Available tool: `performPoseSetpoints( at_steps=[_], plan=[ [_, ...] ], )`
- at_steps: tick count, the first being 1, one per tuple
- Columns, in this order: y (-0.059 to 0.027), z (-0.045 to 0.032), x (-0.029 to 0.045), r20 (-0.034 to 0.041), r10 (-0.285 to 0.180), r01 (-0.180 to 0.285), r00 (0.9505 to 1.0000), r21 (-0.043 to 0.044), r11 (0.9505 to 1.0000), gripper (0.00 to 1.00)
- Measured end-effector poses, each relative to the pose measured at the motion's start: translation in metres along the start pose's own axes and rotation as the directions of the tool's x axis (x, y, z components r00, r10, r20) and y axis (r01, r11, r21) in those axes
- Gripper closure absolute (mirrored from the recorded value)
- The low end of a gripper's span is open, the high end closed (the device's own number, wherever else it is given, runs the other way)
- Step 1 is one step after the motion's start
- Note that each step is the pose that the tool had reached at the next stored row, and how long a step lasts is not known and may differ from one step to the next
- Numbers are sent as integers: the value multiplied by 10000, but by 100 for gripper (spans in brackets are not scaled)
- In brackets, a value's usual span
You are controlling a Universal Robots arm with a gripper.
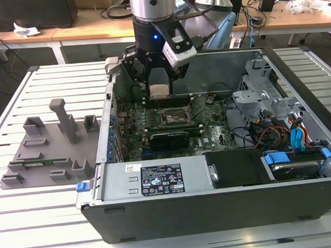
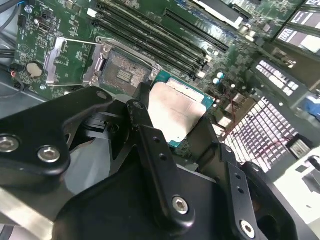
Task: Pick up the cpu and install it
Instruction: 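Pick up the cpu and move it towards the insertion slot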
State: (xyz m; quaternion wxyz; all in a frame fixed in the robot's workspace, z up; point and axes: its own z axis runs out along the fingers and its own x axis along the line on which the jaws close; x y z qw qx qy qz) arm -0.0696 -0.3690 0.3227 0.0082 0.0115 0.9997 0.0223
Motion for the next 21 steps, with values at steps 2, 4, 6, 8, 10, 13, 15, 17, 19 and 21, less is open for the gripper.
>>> performPoseSetpoints(
  at_steps=[2,4,6,8,10,13,15,17,19,21],
  plan=[
    [17,86,-46,-27,2,-2,10000,0,10000,45],
    [22,124,-66,-41,2,-2,10000,1,10000,45],
    [32,197,-106,-68,2,-2,10000,0,10000,45],
    [37,238,-129,-87,3,-3,10000,3,10000,45],
    [49,275,-151,-104,4,-4,9999,3,10000,45],
    [100,374,-227,-161,8,-8,9999,4,10000,45],
    [126,417,-259,-177,7,-7,9998,4,10000,45],
    [147,449,-286,-188,7,-7,9998,5,10000,45],
    [174,489,-324,-200,7,-7,9998,4,10000,45],
    [204,527,-349,-207,4,-4,9998,7,10000,45]
  ],
)
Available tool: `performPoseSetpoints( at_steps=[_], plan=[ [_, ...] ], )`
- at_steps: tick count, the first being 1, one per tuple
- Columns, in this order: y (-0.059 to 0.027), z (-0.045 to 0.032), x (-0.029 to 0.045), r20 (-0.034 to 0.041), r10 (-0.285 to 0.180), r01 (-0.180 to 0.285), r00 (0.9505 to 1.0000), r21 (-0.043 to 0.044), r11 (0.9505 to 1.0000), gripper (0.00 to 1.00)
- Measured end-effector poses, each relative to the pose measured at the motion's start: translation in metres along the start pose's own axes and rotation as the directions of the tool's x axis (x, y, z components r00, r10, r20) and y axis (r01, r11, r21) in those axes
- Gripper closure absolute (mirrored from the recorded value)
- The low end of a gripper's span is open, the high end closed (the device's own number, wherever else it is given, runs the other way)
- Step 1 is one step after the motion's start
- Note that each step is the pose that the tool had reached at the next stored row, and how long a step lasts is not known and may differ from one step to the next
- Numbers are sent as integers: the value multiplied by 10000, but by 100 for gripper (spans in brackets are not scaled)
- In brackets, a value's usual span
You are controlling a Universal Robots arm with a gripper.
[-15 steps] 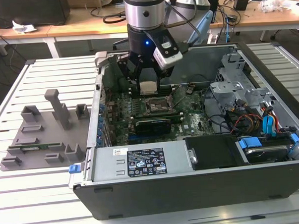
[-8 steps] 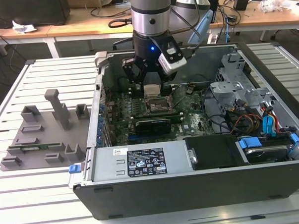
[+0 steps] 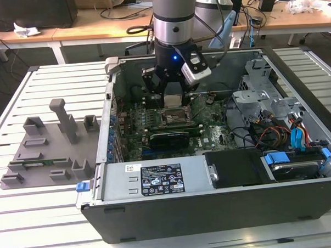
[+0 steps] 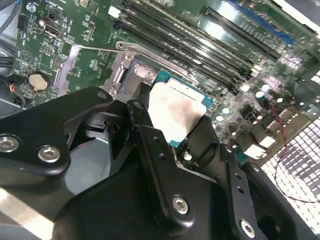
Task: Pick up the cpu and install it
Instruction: 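Pick up the cpu and move it towards the insertion slot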
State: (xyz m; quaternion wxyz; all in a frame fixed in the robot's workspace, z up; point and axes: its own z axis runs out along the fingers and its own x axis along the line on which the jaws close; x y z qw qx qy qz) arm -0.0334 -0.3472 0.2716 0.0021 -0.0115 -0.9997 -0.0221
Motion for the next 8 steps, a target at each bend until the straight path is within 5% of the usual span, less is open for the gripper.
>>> performPoseSetpoints(
  at_steps=[8],
  plan=[
    [78,98,-48,-3,-88,88,10000,-2,10000,45]
  ],
)
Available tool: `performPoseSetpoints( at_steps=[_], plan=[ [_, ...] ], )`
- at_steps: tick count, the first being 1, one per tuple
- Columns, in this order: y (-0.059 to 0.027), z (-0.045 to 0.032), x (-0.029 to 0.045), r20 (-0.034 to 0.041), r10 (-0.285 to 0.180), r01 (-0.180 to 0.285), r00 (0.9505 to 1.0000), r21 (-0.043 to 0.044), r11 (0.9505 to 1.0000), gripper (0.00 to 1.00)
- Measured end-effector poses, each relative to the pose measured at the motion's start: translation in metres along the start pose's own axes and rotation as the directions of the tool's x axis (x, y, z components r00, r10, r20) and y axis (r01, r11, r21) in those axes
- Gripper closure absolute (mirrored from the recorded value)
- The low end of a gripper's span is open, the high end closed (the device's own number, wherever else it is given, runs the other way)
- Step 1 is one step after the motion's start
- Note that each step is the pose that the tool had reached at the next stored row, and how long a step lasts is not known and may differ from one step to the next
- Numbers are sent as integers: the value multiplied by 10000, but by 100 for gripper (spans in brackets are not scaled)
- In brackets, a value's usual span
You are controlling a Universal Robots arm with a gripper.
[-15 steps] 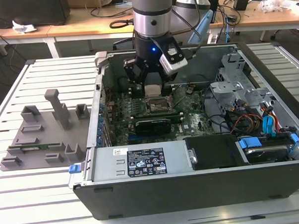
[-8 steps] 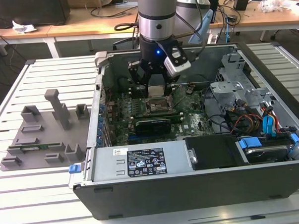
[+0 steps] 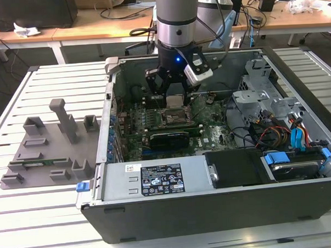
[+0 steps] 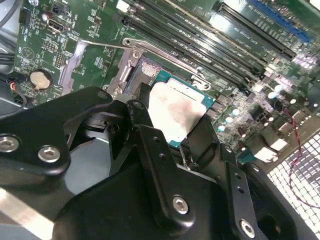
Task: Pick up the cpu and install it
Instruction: 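Pick up the cpu and move it towards the insertion slot, then place the cpu into insertion slot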
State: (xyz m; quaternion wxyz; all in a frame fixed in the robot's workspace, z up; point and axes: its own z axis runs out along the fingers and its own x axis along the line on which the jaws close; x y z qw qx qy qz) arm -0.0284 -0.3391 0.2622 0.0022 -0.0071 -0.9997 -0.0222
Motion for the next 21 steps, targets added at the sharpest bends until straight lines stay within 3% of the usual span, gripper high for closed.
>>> performPoseSetpoints(
  at_steps=[4,21],
  plan=[
    [20,73,-3,-1,-8,8,10000,2,10000,45],
    [20,80,-4,6,152,-152,9999,0,9999,45]
  ],
)
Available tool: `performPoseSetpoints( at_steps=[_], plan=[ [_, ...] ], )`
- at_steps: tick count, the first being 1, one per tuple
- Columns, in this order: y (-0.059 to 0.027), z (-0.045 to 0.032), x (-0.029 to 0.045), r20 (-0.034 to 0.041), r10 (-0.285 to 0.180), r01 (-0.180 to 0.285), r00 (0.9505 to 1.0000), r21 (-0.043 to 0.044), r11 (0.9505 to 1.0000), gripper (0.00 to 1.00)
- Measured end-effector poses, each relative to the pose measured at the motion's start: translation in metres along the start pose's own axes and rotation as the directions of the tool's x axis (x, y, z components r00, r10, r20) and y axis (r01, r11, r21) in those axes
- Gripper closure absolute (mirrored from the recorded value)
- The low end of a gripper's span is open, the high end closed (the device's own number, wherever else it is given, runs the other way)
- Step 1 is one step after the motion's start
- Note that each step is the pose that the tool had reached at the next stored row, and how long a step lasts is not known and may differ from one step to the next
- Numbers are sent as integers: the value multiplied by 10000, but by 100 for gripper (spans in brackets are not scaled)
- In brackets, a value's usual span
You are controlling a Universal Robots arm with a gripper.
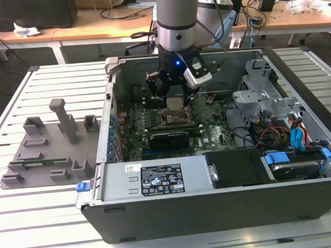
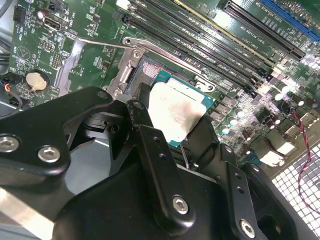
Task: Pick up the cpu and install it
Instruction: 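Place the cpu into insertion slot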
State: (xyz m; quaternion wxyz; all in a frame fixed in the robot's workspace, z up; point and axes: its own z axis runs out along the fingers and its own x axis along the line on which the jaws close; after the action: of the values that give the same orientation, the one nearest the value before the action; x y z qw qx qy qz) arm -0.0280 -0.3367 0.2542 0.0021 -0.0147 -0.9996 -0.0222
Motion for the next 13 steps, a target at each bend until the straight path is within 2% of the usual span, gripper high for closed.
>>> performPoseSetpoints(
  at_steps=[4,5,7,8,9,12,13],
  plan=[
    [0,0,0,24,529,-529,9986,-3,9986,45],
    [0,1,0,40,906,-906,9959,-5,9959,45],
    [0,3,0,73,1660,-1660,9861,-12,9861,45],
    [0,3,1,80,1823,-1823,9832,-15,9832,45],
    [-1,4,0,91,2086,-2086,9780,-17,9780,45],
    [-1,6,1,127,2922,-2922,9563,-31,9564,45],
    [-1,7,1,134,3081,-3081,9512,-35,9513,45]
  ],
)
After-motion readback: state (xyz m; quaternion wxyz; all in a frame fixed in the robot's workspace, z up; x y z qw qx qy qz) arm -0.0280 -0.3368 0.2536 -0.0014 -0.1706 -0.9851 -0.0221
